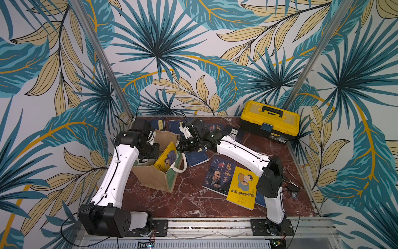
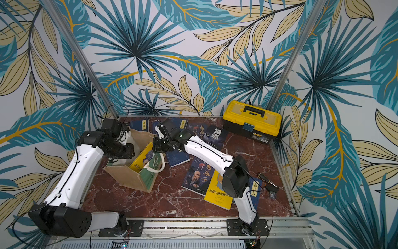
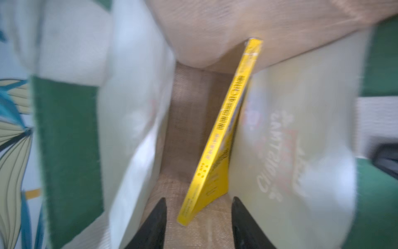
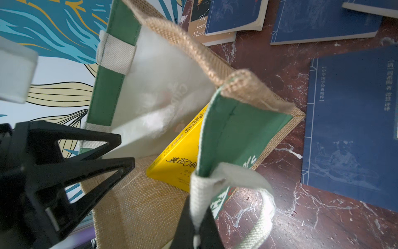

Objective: Put the books into the canvas bag
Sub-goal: Place the book in the canvas bag.

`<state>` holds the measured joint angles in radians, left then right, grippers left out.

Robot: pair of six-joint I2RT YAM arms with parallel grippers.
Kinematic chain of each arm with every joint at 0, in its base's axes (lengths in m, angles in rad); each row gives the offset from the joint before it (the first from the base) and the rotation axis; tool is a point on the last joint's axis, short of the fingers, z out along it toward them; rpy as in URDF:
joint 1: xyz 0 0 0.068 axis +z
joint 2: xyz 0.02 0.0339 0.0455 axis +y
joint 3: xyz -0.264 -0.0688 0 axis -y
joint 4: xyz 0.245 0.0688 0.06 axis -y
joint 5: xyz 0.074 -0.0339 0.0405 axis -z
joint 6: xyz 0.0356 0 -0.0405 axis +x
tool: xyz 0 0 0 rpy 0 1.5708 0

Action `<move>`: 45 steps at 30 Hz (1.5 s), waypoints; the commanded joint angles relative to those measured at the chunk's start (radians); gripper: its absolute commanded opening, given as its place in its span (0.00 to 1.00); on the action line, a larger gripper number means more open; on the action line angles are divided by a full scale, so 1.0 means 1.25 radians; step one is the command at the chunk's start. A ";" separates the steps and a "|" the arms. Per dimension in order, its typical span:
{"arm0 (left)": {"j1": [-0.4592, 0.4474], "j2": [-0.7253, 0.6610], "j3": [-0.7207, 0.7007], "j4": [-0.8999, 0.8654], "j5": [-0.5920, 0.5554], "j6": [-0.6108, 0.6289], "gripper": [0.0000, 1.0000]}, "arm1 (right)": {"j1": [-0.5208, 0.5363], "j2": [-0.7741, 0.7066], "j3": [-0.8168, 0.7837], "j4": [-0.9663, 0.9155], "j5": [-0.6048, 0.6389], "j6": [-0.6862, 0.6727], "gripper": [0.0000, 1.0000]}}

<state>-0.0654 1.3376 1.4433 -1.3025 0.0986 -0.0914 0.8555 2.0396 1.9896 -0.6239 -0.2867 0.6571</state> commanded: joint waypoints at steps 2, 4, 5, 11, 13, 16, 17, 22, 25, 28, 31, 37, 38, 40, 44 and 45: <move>-0.042 0.024 0.027 0.018 0.124 0.013 0.35 | 0.002 0.023 0.041 0.006 -0.030 -0.017 0.00; -0.071 0.030 0.011 0.042 0.132 0.007 0.32 | 0.002 0.027 0.048 0.002 -0.032 -0.018 0.00; -0.077 0.036 -0.002 0.061 0.138 -0.003 0.31 | 0.002 0.029 0.051 0.001 -0.031 -0.018 0.00; -0.057 0.093 -0.090 0.173 -0.009 -0.101 0.33 | 0.002 0.034 0.058 0.007 -0.034 -0.015 0.00; -0.035 0.121 -0.132 0.218 -0.017 -0.135 0.34 | 0.003 0.034 0.058 0.011 -0.031 -0.014 0.00; -0.006 0.167 -0.196 0.262 -0.034 -0.180 0.36 | 0.001 0.037 0.058 0.021 -0.035 -0.006 0.00; -0.001 0.180 -0.213 0.271 -0.045 -0.188 0.37 | 0.002 0.037 0.058 0.026 -0.036 -0.003 0.00; 0.018 0.198 -0.251 0.280 -0.100 -0.199 0.41 | -0.001 0.042 0.063 0.045 -0.037 0.005 0.00; 0.033 0.181 -0.256 0.280 -0.113 -0.199 0.44 | 0.000 0.052 0.075 0.042 -0.039 0.006 0.00; 0.047 0.159 -0.254 0.278 -0.102 -0.189 0.49 | -0.001 0.061 0.087 0.041 -0.042 0.007 0.00; 0.048 0.120 -0.236 0.261 -0.085 -0.175 0.51 | -0.001 0.062 0.093 0.039 -0.041 0.008 0.17; 0.048 0.026 -0.163 0.215 -0.047 -0.157 0.53 | -0.001 0.054 0.135 -0.003 -0.026 -0.025 0.40; 0.048 0.008 -0.149 0.208 -0.029 -0.150 0.53 | -0.001 0.051 0.142 -0.011 -0.019 -0.032 0.42; 0.047 -0.028 -0.127 0.203 0.009 -0.140 0.53 | -0.001 0.039 0.153 -0.024 -0.008 -0.045 0.44; 0.044 -0.112 -0.091 0.203 0.066 -0.143 0.53 | -0.002 0.006 0.152 -0.053 0.022 -0.072 0.49; 0.042 -0.128 -0.084 0.202 0.074 -0.148 0.53 | -0.001 -0.002 0.149 -0.061 0.031 -0.076 0.50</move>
<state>-0.0124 1.2362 1.2709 -1.0325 0.1223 -0.2836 0.8524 2.0941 2.1693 -0.6460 -0.2905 0.6052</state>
